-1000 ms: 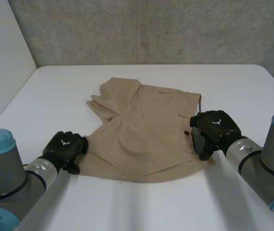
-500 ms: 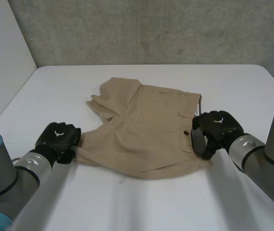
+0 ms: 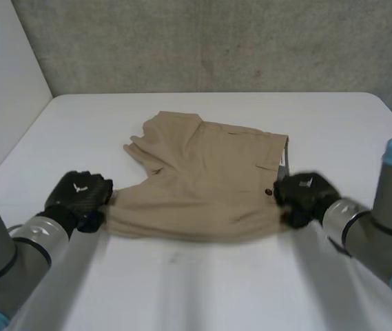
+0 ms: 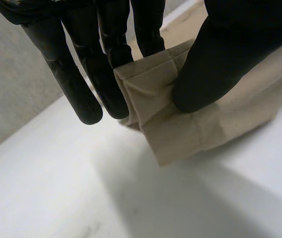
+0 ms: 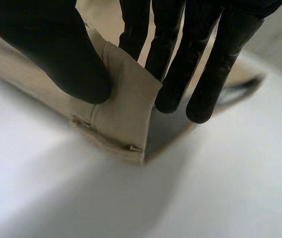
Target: Fold the shorts.
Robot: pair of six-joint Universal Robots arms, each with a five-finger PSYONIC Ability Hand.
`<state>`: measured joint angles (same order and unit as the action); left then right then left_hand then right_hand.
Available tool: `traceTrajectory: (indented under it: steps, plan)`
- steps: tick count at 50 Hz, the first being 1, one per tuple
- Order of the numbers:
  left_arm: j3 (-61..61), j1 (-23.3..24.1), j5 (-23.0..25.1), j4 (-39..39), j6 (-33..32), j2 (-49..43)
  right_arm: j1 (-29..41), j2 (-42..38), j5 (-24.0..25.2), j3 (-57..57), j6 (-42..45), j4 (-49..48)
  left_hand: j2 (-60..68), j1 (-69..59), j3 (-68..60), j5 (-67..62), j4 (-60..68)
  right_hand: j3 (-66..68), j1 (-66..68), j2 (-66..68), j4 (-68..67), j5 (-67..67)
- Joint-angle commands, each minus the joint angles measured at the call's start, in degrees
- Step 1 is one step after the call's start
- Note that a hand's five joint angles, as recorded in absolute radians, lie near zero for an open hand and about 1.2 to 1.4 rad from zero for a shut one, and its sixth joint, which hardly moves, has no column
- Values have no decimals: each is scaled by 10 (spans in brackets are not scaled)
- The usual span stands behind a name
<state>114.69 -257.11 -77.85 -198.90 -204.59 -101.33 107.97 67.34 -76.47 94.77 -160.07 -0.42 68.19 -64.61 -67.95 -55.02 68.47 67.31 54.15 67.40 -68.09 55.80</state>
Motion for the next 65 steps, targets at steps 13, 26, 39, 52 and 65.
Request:
traceTrajectory:
  steps: [13, 26, 39, 52, 65]
  plan:
    - [-253, 2, 5, 225, 94, 332, -1, 334, -10, -220, -2, 111, 118, -154, -121, -150, 115, 127, 259, 126, -119, 142]
    - [-310, 7, 2, 270, 93, 145, 8, 145, -10, -301, 52, 220, 118, -154, -121, -150, 115, 127, 259, 126, -119, 142]
    - [-314, 21, -2, 260, 89, 16, 36, 147, -7, -126, -100, 164, 118, -154, -121, -150, 115, -293, -161, -294, 301, -278]
    - [-346, 23, -12, 194, 89, -40, 53, 164, -12, 14, -185, 140, 118, -154, -121, -150, 115, -382, -251, -383, 390, -367]
    - [-401, 27, -56, 185, 89, -113, 185, 85, -41, -20, -256, 128, 118, -154, -121, -150, 115, -401, -269, -402, 408, -386]
